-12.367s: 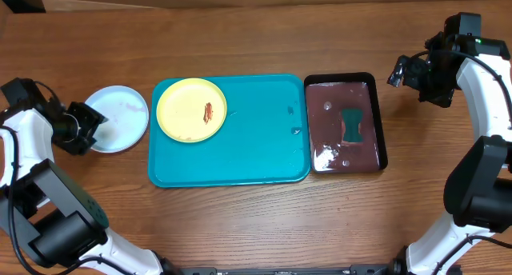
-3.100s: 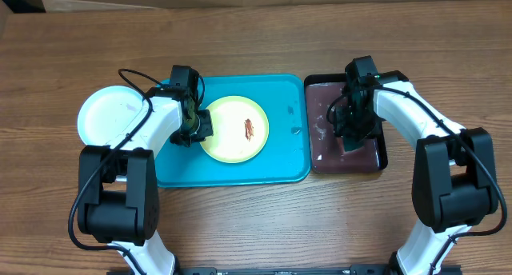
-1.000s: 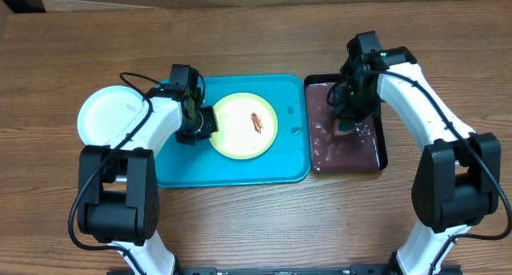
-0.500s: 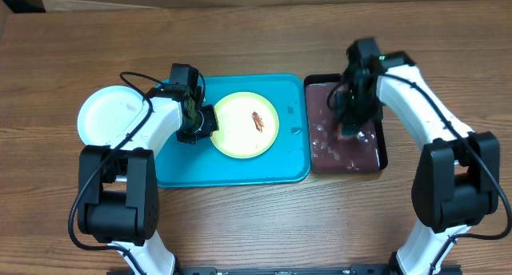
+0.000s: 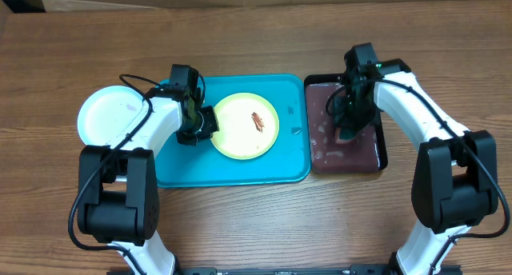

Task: Clean dirty plates on tray and stack at the side
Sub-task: 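Dip and rub the held sponge in the black tray water, then scrub the yellow plate with the sponge while the left gripper holds it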

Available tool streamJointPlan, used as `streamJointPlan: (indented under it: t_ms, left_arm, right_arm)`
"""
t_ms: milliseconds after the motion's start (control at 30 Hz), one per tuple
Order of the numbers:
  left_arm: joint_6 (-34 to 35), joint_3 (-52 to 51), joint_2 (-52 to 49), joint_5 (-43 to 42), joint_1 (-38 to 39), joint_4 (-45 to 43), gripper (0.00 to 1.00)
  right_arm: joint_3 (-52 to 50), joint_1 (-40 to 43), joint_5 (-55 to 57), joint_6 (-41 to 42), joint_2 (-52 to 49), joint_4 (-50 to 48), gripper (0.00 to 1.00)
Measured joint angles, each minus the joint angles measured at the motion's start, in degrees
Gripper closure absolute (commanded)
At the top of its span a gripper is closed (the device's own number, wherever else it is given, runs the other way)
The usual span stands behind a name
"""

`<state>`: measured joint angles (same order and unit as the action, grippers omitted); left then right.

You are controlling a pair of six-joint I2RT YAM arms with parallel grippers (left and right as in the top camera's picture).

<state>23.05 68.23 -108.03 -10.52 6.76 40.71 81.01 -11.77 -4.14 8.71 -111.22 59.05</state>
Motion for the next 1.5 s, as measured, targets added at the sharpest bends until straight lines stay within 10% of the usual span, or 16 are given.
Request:
streamJointPlan:
  t_ms: [400,800,1500]
  left_arm:
    - [0.83,0.0,0.0,-0.9,0.02,0.22,0.96]
    - [0.83,0.0,0.0,-0.92,0.02,0.24,0.96]
    - [0.85,0.0,0.0,-1.31,0.02,1.73,0.96]
  right_arm:
    - [22.47,-0.02,-4.81,-1.14,-0.04,14.32,0.96]
    - [26.99,-8.83,-17.16,-1.27,0.0,7.93,0.96]
    - [26.93,-29.14,18.82,0.11,-13.25,0.37,0.96]
